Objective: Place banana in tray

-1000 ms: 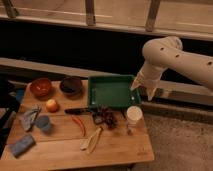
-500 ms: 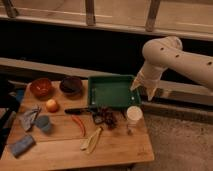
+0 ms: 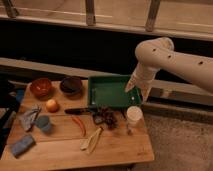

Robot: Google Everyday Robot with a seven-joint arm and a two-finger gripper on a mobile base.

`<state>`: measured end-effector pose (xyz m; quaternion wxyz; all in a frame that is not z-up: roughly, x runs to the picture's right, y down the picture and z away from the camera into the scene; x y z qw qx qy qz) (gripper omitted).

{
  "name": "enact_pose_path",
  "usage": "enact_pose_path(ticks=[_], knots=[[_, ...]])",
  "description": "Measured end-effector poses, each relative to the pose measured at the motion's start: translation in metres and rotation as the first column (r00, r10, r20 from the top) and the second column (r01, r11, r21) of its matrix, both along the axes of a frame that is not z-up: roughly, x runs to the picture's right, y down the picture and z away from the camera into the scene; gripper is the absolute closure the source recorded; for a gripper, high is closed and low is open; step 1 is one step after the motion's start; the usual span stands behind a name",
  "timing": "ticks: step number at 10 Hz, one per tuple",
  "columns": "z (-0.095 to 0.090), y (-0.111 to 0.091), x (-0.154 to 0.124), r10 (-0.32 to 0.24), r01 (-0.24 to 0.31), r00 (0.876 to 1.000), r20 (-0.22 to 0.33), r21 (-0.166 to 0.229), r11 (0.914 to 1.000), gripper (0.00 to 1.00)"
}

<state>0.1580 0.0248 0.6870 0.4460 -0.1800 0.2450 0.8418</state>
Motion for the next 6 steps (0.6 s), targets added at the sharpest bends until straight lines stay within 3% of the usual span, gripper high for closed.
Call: enact_pose_path(ticks=[4, 6], knots=[[-0.002, 0.020, -0.050, -0.063, 0.066, 0.994, 0.087, -0.028, 0.9974, 0.35], [0.001, 0.031, -0.088, -0.108, 0.116, 0.983, 0.148, -0.045, 0.9923, 0.35]])
